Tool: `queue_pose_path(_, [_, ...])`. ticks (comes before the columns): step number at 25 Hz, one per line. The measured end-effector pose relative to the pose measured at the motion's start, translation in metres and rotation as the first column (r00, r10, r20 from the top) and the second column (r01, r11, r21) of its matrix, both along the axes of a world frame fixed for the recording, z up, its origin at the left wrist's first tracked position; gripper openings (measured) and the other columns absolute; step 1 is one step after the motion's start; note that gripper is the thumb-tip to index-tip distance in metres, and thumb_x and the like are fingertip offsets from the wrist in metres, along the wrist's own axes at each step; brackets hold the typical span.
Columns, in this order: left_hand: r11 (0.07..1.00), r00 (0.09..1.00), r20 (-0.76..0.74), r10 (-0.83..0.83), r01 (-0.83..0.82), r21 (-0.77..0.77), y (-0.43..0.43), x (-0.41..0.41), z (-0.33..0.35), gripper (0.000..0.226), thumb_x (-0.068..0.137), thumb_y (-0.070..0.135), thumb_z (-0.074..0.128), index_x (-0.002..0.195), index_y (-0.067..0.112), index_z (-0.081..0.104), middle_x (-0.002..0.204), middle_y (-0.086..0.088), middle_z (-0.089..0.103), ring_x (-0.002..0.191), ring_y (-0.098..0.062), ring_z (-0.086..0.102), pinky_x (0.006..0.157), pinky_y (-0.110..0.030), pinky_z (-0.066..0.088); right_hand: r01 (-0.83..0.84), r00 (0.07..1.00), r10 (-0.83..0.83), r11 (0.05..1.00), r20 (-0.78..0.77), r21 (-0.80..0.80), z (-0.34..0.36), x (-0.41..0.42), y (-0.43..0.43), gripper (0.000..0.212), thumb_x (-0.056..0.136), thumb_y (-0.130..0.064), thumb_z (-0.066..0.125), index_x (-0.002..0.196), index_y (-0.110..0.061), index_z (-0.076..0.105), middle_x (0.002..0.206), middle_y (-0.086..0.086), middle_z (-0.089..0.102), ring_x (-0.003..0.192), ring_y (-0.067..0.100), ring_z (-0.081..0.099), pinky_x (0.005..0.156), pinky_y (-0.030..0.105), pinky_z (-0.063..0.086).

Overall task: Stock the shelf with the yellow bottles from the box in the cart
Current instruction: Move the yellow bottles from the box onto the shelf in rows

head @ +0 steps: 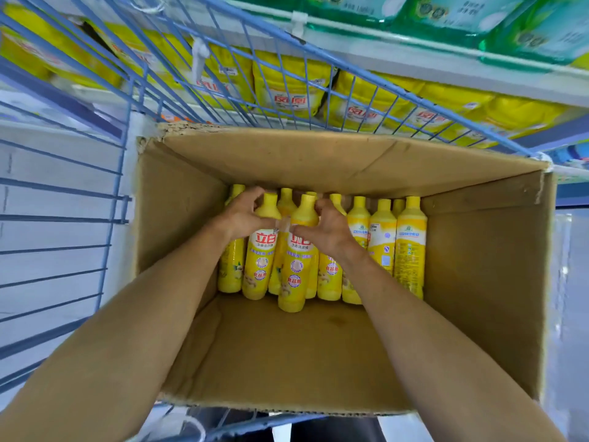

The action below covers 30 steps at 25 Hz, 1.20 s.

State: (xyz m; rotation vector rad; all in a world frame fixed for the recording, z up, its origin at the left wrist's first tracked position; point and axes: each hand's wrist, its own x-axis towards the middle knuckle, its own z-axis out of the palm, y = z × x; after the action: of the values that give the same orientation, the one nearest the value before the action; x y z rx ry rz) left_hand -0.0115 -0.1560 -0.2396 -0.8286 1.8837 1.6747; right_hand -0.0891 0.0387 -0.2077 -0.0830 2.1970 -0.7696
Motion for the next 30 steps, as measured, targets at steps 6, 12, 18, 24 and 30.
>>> queue_pose_path(6, [0.999, 0.984, -0.175, -0.029, 0.032, 0.012, 0.006, 0.020, 0.086, 0.060, 0.061, 0.022, 0.091, 0.114, 0.013, 0.064, 0.099, 0.014, 0.069, 0.099, -0.012, 0.064, 0.087, -0.028, 0.054, -0.173, 0.971, 0.170, 0.985, -0.167, -0.001, 0.089, -0.005, 0.014, 0.046, 0.069, -0.040, 0.092, 0.088, -0.013, 0.059, 0.090, -0.002, 0.066, 0.084, 0.018, 0.060, 0.068, 0.029, 0.036])
queue_pose_path(12, [0.996, 0.905, -0.417, -0.084, 0.068, -0.053, -0.014, -0.015, 0.242, 0.046, 0.064, 0.028, 0.087, 0.100, 0.017, 0.060, 0.086, 0.013, 0.068, 0.084, -0.004, 0.061, 0.077, -0.028, 0.052, -0.206, 0.934, 0.124, 0.953, -0.334, -0.220, 0.231, -0.026, 0.003, 0.039, 0.070, -0.029, 0.093, 0.094, -0.016, 0.065, 0.087, -0.002, 0.064, 0.078, 0.012, 0.054, 0.063, 0.021, 0.039])
queue_pose_path(18, [0.972, 0.770, -0.601, -0.215, 0.110, -0.207, -0.024, -0.051, 0.388, 0.050, 0.072, 0.022, 0.090, 0.110, 0.005, 0.061, 0.106, -0.020, 0.068, 0.101, -0.028, 0.068, 0.090, -0.055, 0.056, -0.243, 0.866, 0.042, 0.907, -0.499, -0.344, 0.361, -0.049, -0.002, 0.042, 0.067, -0.034, 0.092, 0.091, -0.023, 0.060, 0.095, 0.006, 0.070, 0.088, 0.026, 0.067, 0.076, 0.045, 0.056])
queue_pose_path(24, [0.939, 0.604, -0.747, -0.278, 0.007, -0.344, -0.014, -0.079, 0.522, 0.055, 0.069, 0.031, 0.091, 0.105, 0.001, 0.061, 0.103, -0.025, 0.067, 0.093, -0.025, 0.067, 0.085, -0.059, 0.055, -0.305, 0.759, -0.053, 0.852, -0.649, -0.426, 0.478, -0.079, 0.011, 0.050, 0.064, -0.037, 0.093, 0.098, -0.015, 0.064, 0.091, 0.006, 0.070, 0.079, 0.013, 0.059, 0.076, 0.045, 0.056])
queue_pose_path(30, [0.935, 0.463, -0.856, -0.231, -0.139, -0.328, 0.016, -0.115, 0.620, 0.037, 0.068, 0.021, 0.092, 0.098, 0.013, 0.072, 0.097, -0.001, 0.077, 0.086, -0.009, 0.071, 0.082, -0.035, 0.059, -0.329, 0.729, -0.190, 0.745, -0.658, -0.580, 0.568, -0.120, 0.032, 0.056, 0.066, -0.018, 0.093, 0.116, -0.011, 0.070, 0.108, 0.006, 0.076, 0.098, 0.017, 0.072, 0.089, 0.036, 0.059])
